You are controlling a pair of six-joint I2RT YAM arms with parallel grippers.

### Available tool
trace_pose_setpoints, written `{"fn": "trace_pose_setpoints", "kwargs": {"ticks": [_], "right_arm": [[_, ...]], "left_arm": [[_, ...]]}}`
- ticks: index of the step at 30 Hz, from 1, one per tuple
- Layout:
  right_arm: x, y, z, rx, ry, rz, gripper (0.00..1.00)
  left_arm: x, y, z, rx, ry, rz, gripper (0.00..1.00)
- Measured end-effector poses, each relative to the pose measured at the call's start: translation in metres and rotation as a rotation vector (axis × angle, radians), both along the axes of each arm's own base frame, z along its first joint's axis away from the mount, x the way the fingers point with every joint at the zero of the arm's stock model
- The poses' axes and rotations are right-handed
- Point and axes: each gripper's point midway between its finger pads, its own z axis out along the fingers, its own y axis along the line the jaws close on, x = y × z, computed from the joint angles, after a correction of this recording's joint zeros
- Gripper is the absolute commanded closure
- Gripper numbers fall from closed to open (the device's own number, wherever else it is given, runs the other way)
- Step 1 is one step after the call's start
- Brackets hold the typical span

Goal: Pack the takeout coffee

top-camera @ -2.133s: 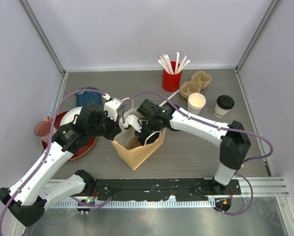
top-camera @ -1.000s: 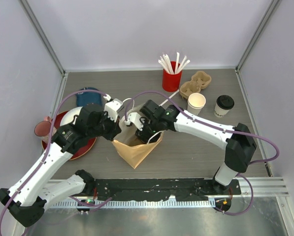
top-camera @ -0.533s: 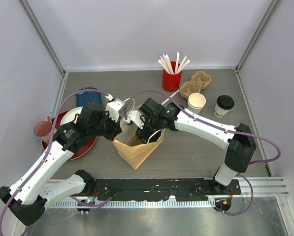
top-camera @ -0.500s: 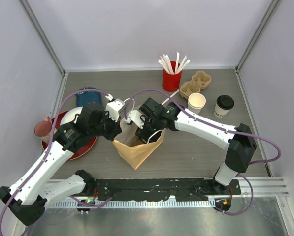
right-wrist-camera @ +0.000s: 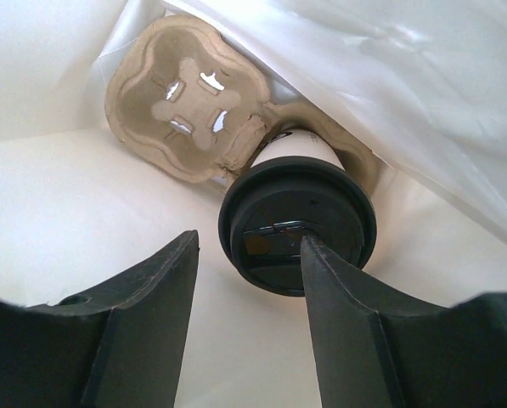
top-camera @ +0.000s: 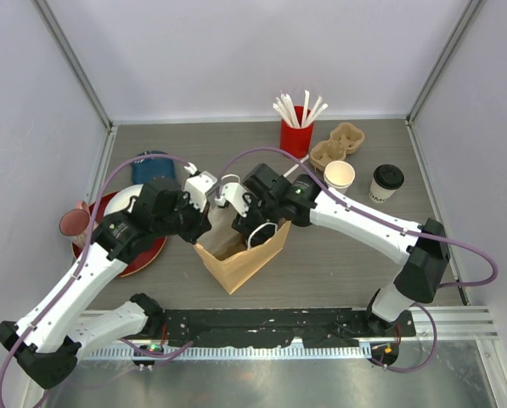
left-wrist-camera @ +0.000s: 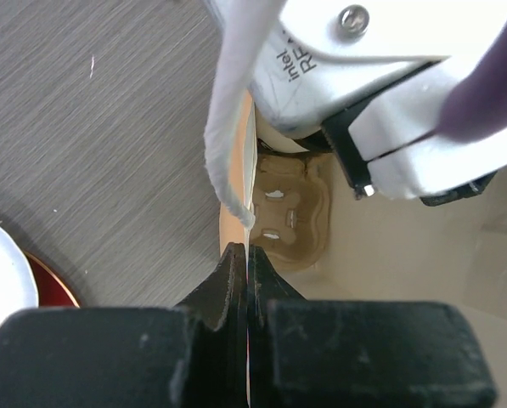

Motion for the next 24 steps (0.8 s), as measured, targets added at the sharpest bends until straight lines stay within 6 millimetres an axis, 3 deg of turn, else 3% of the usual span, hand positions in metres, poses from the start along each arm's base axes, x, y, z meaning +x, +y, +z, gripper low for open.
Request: {"fn": "trace_pose_setpoints", "kwargs": {"ticks": [7,16,24], "right_arm": [[-0.002,0.003,0.011,0.032,0.008,-0.027,0.42],[-0.004,0.012,0.041,0.117,-0.004,-0.048,0.42],[-0.019,0.014,0.047,0.136,0.02,-0.022,0.41]], "left_arm": [[0.0,0.0,0.002,0.001,-0.012,-0.01,1.0],[0.0,0.0,0.007,-0.007,-0.022,-0.011,1.0],[0.0,-0.004,0.011,-0.025,-0.024,-0.017,1.0]]}}
